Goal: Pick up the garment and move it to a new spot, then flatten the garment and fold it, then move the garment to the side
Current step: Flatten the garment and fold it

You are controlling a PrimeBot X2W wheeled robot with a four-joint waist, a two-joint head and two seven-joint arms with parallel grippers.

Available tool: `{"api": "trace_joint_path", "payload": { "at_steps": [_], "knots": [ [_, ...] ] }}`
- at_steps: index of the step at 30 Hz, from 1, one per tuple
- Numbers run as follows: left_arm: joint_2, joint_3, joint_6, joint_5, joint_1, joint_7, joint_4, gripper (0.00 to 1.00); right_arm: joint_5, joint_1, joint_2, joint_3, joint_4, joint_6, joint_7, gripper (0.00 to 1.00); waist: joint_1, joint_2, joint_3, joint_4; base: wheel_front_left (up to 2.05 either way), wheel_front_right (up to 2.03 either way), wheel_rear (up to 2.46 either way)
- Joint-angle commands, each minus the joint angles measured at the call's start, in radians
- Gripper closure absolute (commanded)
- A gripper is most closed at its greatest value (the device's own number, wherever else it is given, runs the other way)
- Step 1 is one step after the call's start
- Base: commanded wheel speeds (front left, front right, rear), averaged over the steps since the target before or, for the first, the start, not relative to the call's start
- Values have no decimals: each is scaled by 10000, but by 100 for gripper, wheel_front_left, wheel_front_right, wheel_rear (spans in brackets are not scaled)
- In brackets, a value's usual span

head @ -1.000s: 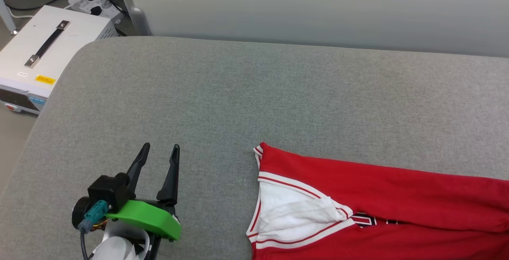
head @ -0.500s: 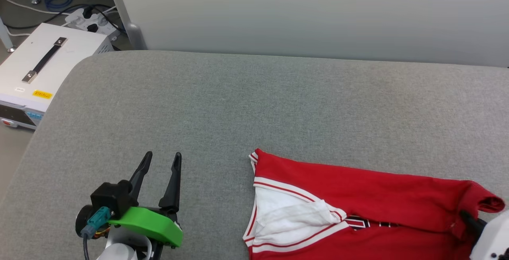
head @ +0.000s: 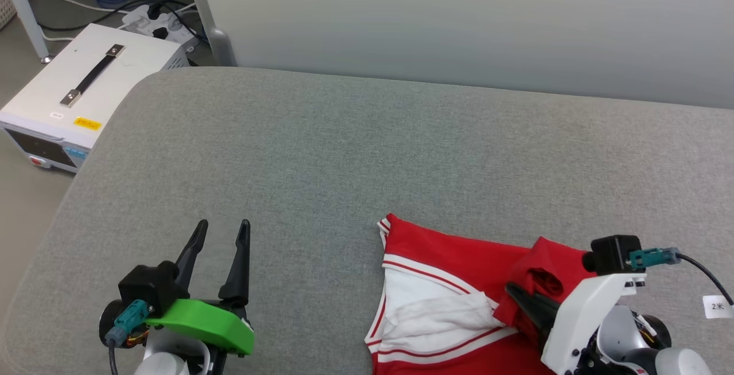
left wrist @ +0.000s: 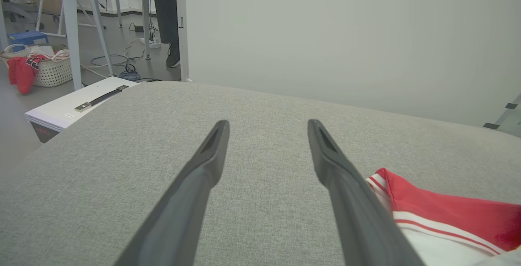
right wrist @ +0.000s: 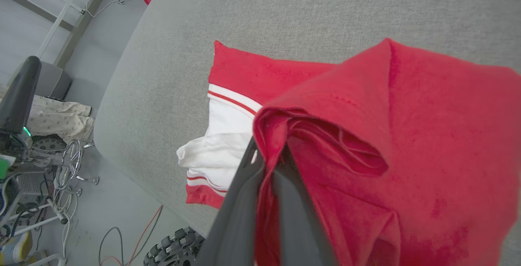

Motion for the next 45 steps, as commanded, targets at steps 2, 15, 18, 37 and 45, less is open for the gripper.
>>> {"api": "trace_joint_path", "payload": {
  "at_steps": [2, 15, 18, 37, 45],
  "knots": [
    [-22, 80, -63, -33, 58, -57, -27, 0, 124, -303, 71, 280, 211, -7, -152, 100, 0, 0, 13, 201, 0, 0, 0],
    [-107, 93, -95, -64, -28, -57, 3, 0, 1090, -1366, 87, 2045, 2169, -7, -1537, 100, 0, 0, 108, 703, 0, 0, 0],
    [-131, 84, -99, -58, -46, -57, 17, 0, 1116, -1586, 88, 2247, 2719, -7, -1682, 100, 0, 0, 169, 761, 0, 0, 0],
    [-99, 54, -112, -20, -83, -57, 141, 0, 785, -3102, 89, 4426, 4069, -7, -2867, 0, 0, 0, -43, 597, 0, 0, 0],
    [-192, 31, -115, -289, 13, -57, -247, 0, -1473, -3647, -887, 3933, 3456, -7, -4039, 0, 0, 0, -283, 182, 0, 0, 0]
  ]
}}
